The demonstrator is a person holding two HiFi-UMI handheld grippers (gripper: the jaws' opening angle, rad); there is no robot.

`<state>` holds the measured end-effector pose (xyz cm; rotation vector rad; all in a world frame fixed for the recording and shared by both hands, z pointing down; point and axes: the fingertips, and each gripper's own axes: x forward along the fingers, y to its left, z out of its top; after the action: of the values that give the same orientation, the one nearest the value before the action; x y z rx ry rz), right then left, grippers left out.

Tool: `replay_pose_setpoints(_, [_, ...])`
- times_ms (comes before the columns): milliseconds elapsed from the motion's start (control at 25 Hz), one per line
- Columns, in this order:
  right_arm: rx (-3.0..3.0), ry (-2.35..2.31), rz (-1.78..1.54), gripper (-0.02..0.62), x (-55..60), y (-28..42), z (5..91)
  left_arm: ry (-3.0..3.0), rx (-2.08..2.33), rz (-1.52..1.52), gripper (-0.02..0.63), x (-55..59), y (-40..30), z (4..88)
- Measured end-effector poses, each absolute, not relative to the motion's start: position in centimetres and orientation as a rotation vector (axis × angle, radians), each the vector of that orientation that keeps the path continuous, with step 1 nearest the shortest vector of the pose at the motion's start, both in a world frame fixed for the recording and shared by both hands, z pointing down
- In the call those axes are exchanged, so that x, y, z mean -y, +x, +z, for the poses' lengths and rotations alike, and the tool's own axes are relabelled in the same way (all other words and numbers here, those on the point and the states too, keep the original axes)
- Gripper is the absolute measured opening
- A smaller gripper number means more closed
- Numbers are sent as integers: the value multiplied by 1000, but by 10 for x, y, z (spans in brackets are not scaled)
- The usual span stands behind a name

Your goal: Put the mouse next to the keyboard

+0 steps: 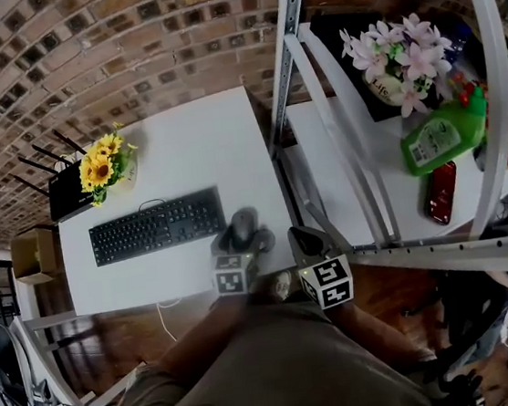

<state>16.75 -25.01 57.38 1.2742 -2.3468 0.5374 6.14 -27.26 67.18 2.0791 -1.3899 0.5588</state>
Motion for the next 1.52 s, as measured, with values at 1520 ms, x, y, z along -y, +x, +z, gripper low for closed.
replay_pose_setpoints(1520, [2327,1302,524,14,250,157,569,2149,1322,539,298,271,59,668])
